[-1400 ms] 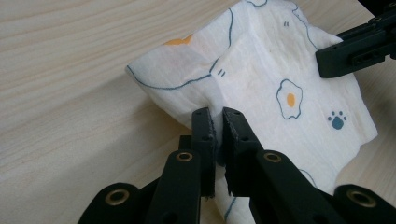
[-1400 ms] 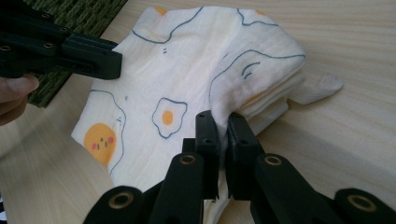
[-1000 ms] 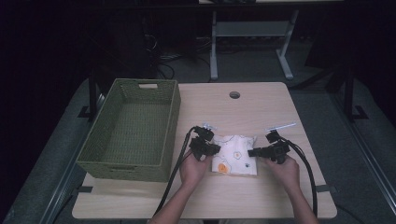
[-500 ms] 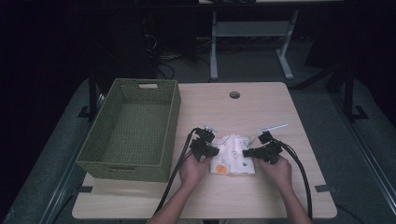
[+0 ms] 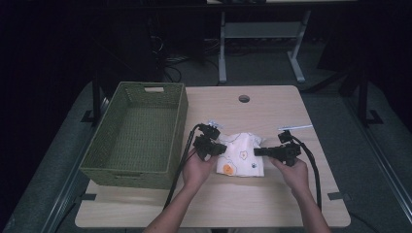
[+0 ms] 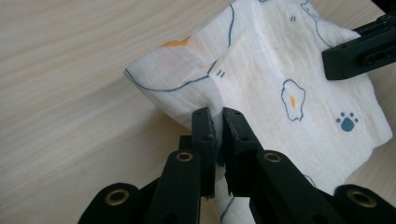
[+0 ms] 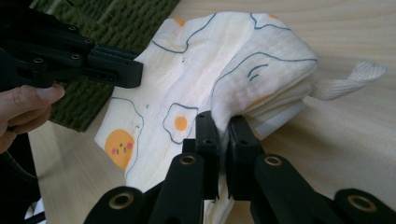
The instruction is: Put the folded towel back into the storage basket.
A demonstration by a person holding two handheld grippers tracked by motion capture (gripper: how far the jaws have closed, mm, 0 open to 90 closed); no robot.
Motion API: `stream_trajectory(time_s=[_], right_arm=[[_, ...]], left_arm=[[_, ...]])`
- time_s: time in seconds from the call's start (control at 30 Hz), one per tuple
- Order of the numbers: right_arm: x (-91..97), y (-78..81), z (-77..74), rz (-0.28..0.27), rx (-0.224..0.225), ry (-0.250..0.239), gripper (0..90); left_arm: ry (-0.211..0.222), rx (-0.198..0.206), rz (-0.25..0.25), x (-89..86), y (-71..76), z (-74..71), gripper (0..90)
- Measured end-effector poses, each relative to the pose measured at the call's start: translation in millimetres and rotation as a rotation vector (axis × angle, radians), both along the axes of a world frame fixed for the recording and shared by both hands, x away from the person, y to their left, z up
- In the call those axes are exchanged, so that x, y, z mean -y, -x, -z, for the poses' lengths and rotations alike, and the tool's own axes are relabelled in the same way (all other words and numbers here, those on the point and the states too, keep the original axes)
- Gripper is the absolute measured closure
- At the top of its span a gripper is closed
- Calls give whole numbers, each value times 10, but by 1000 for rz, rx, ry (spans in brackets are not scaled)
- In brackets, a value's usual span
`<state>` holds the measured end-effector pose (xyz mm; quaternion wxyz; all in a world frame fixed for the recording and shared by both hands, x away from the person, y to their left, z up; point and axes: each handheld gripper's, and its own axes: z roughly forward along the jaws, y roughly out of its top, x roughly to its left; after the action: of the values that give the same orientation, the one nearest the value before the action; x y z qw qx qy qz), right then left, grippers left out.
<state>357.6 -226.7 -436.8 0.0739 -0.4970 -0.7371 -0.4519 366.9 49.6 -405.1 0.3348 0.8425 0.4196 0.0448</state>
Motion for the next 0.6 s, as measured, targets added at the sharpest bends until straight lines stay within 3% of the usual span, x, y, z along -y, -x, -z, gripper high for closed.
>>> stream_trajectory(time_s=[0.13, 0.6], right_arm=[[7, 4, -65, 1, 6, -13, 848], [-138, -61, -530, -14, 79, -34, 848]], left_arm=[[9, 10, 3, -22, -6, -124, 846], [36, 51, -5, -224, -26, -538, 846]])
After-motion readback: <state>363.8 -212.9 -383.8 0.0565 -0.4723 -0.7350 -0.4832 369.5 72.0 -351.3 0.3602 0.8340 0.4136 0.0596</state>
